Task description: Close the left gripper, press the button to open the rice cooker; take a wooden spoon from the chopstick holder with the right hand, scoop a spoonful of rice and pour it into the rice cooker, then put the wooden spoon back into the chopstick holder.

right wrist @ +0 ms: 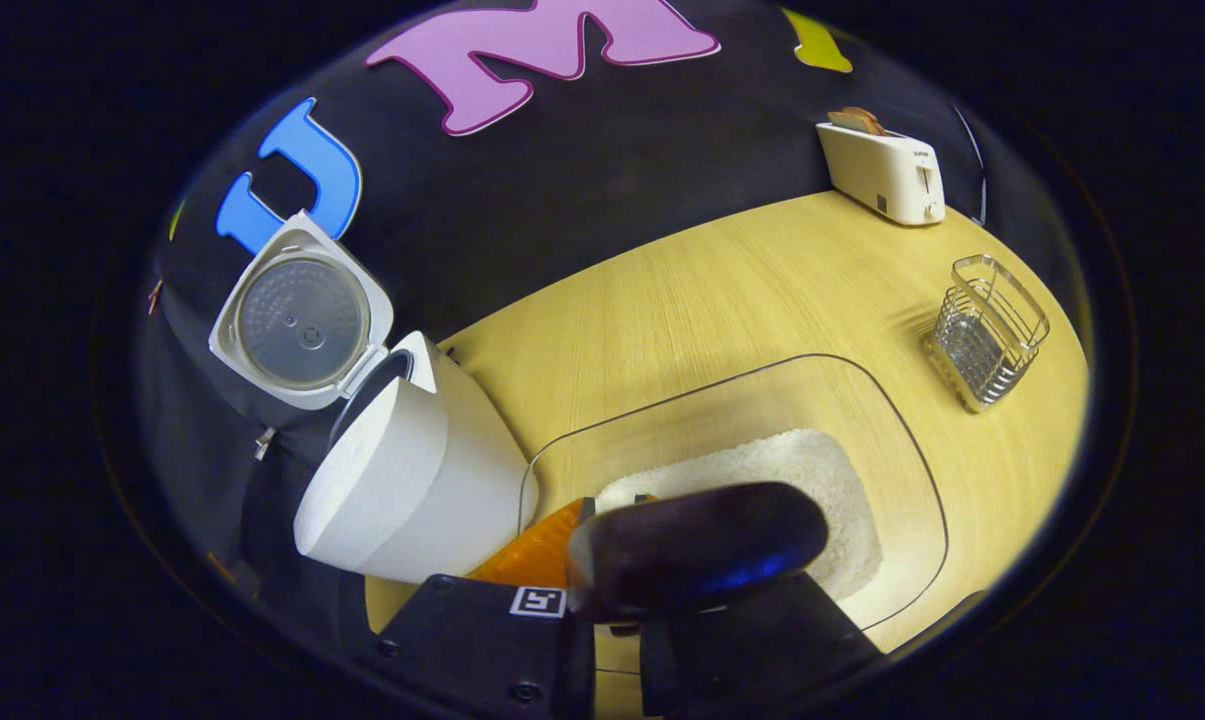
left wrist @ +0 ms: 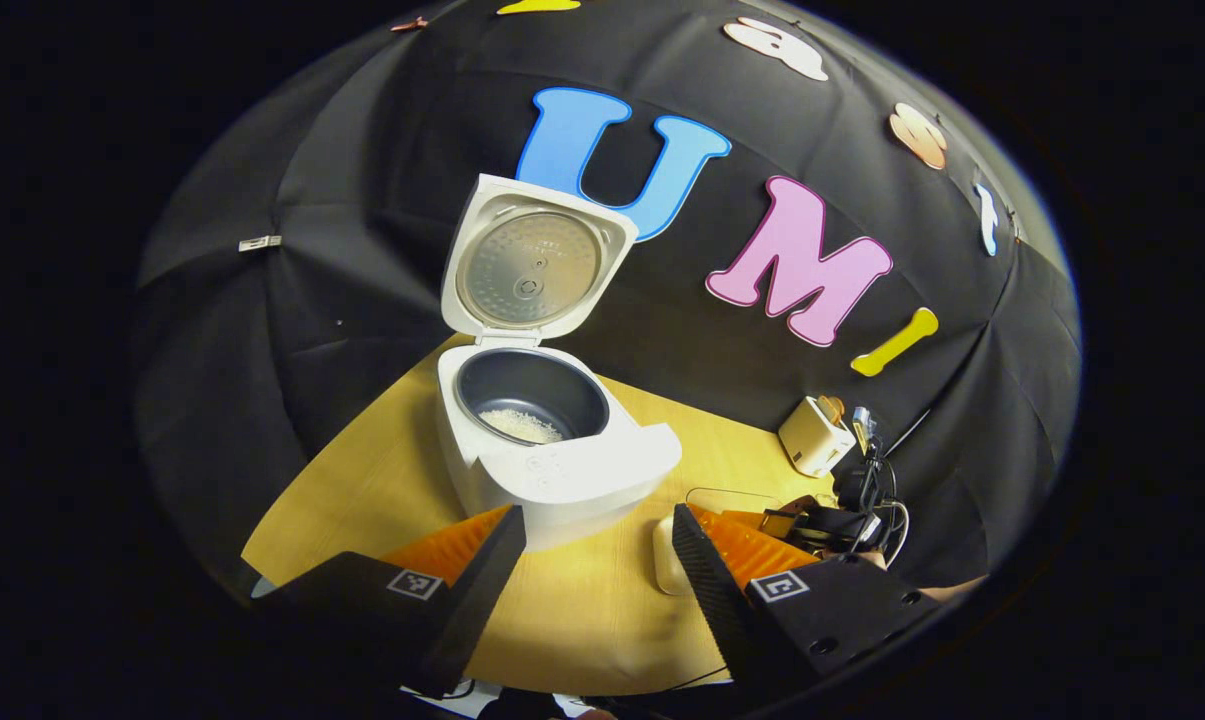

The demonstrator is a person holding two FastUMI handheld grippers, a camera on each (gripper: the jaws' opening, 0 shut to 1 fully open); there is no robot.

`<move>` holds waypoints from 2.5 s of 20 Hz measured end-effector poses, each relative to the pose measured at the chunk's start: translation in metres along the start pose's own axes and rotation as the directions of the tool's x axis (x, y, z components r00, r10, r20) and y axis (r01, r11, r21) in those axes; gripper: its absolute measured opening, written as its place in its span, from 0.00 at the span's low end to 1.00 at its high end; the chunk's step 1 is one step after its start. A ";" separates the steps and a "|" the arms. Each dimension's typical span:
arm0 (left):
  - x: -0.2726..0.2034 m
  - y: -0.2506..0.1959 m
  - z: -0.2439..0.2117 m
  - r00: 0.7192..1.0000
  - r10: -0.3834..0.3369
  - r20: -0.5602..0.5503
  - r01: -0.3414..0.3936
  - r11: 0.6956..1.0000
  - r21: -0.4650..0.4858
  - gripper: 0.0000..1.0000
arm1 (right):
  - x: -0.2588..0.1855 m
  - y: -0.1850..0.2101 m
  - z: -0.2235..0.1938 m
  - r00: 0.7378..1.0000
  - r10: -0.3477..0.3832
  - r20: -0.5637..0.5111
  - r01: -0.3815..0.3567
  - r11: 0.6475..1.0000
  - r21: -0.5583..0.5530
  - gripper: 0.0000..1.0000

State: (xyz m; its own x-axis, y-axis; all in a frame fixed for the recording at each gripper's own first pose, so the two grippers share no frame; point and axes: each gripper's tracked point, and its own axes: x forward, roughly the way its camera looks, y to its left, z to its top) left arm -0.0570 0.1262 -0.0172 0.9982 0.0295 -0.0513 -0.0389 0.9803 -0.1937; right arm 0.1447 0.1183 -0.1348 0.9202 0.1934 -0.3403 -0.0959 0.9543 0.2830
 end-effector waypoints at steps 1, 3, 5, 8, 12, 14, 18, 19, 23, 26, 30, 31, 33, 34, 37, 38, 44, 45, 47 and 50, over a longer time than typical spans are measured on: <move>-0.001 0.000 0.000 1.000 0.002 0.001 -0.002 1.000 -0.002 0.96 | 0.000 0.000 0.000 1.000 0.000 -0.004 0.001 1.000 0.012 0.11; -0.002 0.000 0.000 1.000 0.004 0.002 -0.004 1.000 -0.004 0.96 | -0.003 -0.003 0.001 1.000 0.004 -0.007 -0.004 0.999 0.039 0.11; -0.003 0.000 0.002 1.000 0.007 0.007 -0.007 1.000 0.003 0.96 | -0.008 -0.008 0.007 1.000 0.011 0.003 -0.012 0.995 0.098 0.11; -0.005 -0.003 0.005 1.000 0.009 0.011 -0.009 1.000 0.012 0.95 | -0.017 -0.015 0.019 0.999 0.029 0.026 -0.034 0.976 0.213 0.11; -0.004 -0.004 0.005 1.000 0.009 0.010 -0.009 1.000 0.024 0.96 | -0.031 -0.026 0.039 0.997 0.024 0.078 -0.044 0.964 0.263 0.10; -0.004 -0.007 0.007 1.000 0.004 0.012 -0.004 0.999 0.036 0.92 | -0.038 -0.032 0.049 0.994 0.025 0.102 -0.054 0.955 0.293 0.10; -0.003 -0.015 0.009 1.000 -0.009 0.014 0.008 0.998 0.061 0.96 | -0.053 -0.040 0.069 0.988 0.028 0.152 -0.080 0.933 0.351 0.10; -0.003 -0.017 0.008 1.000 -0.013 0.014 0.012 0.998 0.065 0.96 | -0.056 -0.043 0.074 0.986 0.028 0.163 -0.086 0.928 0.362 0.10; -0.004 -0.024 0.007 1.000 -0.025 0.014 0.024 0.997 0.077 0.96 | -0.072 -0.039 0.094 0.978 0.054 0.200 -0.135 0.897 0.422 0.10; -0.004 -0.026 0.007 0.999 -0.029 0.014 0.027 0.997 0.077 0.95 | -0.081 -0.029 0.113 0.971 0.078 0.226 -0.170 0.888 0.427 0.10; -0.006 -0.025 0.010 1.000 -0.023 0.021 0.021 0.997 0.069 0.96 | -0.088 -0.011 0.133 0.963 0.109 0.246 -0.206 0.885 0.417 0.10; -0.006 -0.024 0.011 0.999 -0.020 0.025 0.018 0.998 0.065 0.96 | -0.089 -0.005 0.139 0.961 0.119 0.248 -0.217 0.882 0.418 0.10; -0.007 -0.020 0.011 0.999 -0.013 0.030 0.012 0.998 0.055 0.96 | -0.089 0.008 0.149 0.957 0.138 0.254 -0.237 0.879 0.414 0.10; -0.008 -0.017 0.013 0.999 -0.008 0.032 0.007 0.999 0.050 0.96 | -0.090 0.017 0.155 0.954 0.151 0.258 -0.250 0.877 0.410 0.10; -0.011 -0.008 0.013 0.999 0.004 0.038 -0.006 0.999 0.033 0.95 | -0.089 0.045 0.172 0.944 0.188 0.270 -0.285 0.876 0.390 0.22; -0.013 -0.004 0.013 0.999 0.010 0.040 -0.011 0.999 0.030 0.96 | -0.088 0.055 0.177 0.941 0.199 0.273 -0.296 0.874 0.385 0.22; -0.026 0.028 0.015 0.996 0.064 0.057 -0.063 0.998 -0.014 0.96 | -0.071 0.110 0.188 0.935 0.247 0.253 -0.333 0.856 0.396 0.22; -0.029 0.034 0.015 0.995 0.075 0.060 -0.074 0.997 -0.023 0.96 | -0.066 0.120 0.190 0.934 0.254 0.251 -0.338 0.856 0.392 0.22; -0.033 0.047 0.016 0.993 0.097 0.064 -0.094 0.995 -0.041 0.96 | -0.057 0.142 0.192 0.932 0.272 0.240 -0.348 0.857 0.380 0.22; -0.041 0.067 0.019 0.988 0.134 0.074 -0.129 0.989 -0.072 0.96 | -0.039 0.179 0.190 0.928 0.302 0.217 -0.363 0.862 0.354 0.22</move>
State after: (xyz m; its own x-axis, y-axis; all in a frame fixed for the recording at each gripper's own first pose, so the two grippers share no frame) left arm -0.1001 0.1943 -0.0097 0.9846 0.1750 -0.0045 -0.1703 0.9516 -0.2559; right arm 0.1640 0.2385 0.0999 0.9076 0.4182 -0.0361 -0.2823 0.6718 0.6848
